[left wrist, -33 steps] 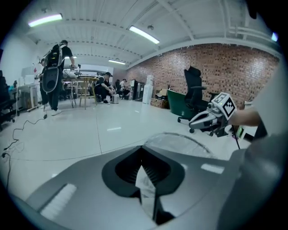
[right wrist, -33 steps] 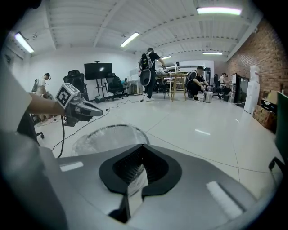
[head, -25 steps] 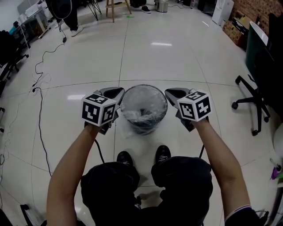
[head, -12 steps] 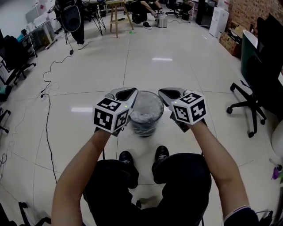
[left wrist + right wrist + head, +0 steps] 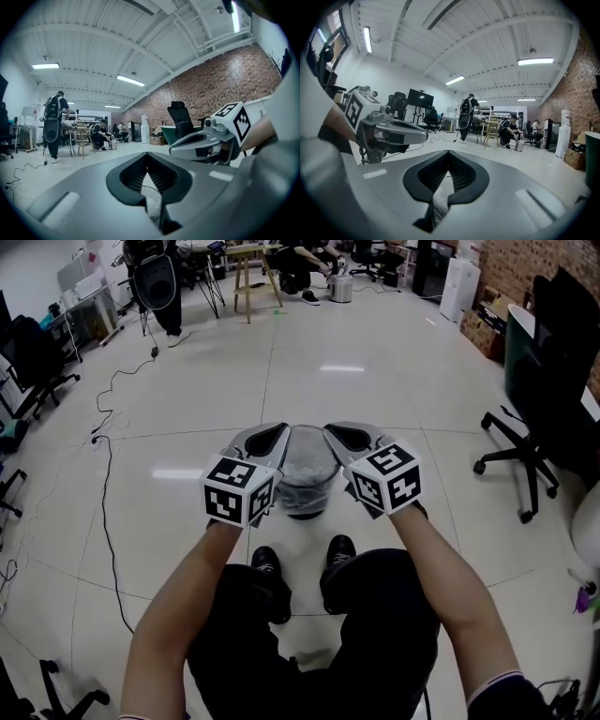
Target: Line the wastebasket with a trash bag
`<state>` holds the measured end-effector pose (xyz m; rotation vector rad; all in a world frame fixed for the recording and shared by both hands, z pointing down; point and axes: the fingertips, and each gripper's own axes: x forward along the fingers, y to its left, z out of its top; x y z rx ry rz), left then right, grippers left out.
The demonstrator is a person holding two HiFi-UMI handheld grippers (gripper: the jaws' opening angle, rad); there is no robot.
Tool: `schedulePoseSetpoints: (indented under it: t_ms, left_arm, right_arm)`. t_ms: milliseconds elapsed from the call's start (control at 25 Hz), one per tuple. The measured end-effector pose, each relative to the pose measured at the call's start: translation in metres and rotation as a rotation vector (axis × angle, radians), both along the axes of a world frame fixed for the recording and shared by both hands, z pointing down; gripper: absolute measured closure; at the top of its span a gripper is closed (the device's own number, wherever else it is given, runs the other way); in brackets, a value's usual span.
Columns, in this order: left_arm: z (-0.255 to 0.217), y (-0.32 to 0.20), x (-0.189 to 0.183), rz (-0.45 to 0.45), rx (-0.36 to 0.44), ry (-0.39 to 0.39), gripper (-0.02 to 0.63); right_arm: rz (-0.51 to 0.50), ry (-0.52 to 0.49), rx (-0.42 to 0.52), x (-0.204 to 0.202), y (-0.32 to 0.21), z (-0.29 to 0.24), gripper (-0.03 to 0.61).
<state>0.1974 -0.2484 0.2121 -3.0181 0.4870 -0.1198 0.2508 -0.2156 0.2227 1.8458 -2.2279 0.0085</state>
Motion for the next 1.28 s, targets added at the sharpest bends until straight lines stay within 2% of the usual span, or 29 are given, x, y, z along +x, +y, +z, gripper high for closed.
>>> schedulePoseSetpoints:
  t_ms: [440, 1280]
  left_arm:
    - [-0.003, 0.013, -0.012, -0.012, -0.002, 0.024, 0.601]
    - [-0.004, 0.013, -0.012, -0.016, -0.004, 0.028, 0.601]
  right_arm:
    - [-0.027, 0.025, 0.043, -0.021, 0.013, -0.009, 0.578]
    - [-0.023, 0.016, 0.058, -0.018, 0.016, -0.014, 0.578]
